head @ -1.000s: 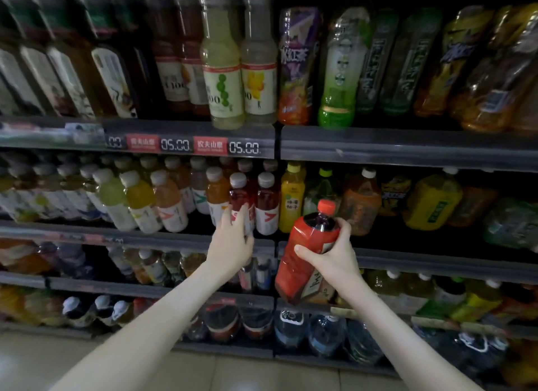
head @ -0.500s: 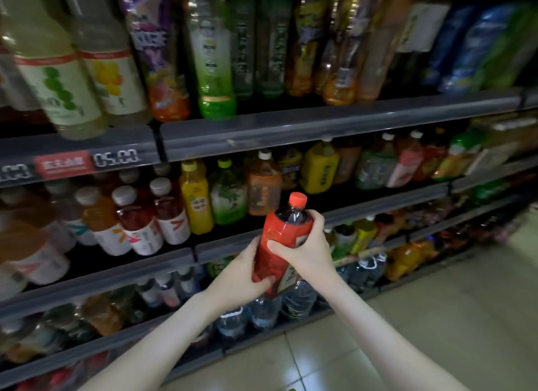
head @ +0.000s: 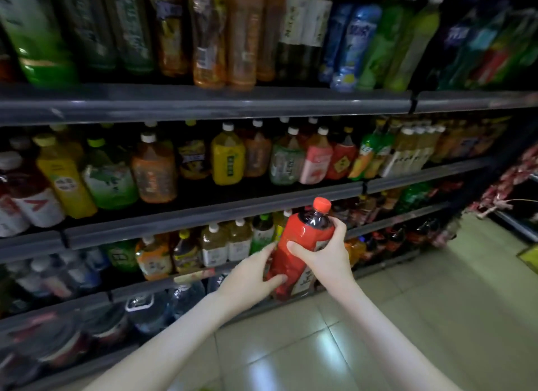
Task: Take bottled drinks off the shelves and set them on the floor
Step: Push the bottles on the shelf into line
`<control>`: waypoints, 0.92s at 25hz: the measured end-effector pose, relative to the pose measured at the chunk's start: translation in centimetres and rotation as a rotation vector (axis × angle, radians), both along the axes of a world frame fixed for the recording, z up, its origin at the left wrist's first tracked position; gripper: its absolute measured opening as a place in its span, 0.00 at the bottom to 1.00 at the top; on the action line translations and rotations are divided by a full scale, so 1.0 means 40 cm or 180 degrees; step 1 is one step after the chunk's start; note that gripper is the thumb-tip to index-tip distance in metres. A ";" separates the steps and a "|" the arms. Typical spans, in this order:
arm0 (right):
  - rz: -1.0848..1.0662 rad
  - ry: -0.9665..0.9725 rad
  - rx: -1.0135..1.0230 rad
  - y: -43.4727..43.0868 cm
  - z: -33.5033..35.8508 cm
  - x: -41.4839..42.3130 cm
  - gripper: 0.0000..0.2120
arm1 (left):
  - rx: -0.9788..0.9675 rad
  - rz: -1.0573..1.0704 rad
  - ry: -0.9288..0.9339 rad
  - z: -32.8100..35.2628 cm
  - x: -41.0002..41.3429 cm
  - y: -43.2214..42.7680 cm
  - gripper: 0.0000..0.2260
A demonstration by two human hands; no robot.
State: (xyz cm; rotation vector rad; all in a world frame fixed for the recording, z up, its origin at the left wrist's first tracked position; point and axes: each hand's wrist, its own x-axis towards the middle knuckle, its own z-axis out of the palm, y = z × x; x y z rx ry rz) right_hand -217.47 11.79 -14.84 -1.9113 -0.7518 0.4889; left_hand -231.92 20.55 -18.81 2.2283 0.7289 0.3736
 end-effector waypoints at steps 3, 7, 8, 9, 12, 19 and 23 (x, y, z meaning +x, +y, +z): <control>-0.0091 0.0090 -0.0074 -0.069 -0.024 0.112 0.40 | 0.0125 -0.0126 0.0377 -0.027 0.079 -0.060 0.23; -0.0172 0.0358 -0.0139 -0.090 -0.073 0.222 0.42 | 0.0227 0.0113 0.0610 -0.089 0.139 -0.057 0.22; -0.0195 0.0396 -0.0153 -0.086 -0.089 0.248 0.42 | 0.0226 0.0213 0.0622 -0.107 0.152 -0.049 0.23; -0.0220 0.0440 -0.0182 -0.078 -0.103 0.272 0.42 | 0.0214 0.0295 0.0652 -0.128 0.167 -0.042 0.24; -0.0311 0.0436 -0.0311 -0.046 -0.150 0.349 0.40 | 0.0108 0.0445 0.0754 -0.189 0.236 -0.014 0.25; -0.0485 0.0391 -0.0190 0.059 -0.324 0.502 0.41 | 0.0562 0.0765 0.0706 -0.375 0.446 0.136 0.24; -0.0373 0.0237 0.0019 0.162 -0.520 0.578 0.42 | 0.1311 0.0955 0.0778 -0.597 0.550 0.191 0.30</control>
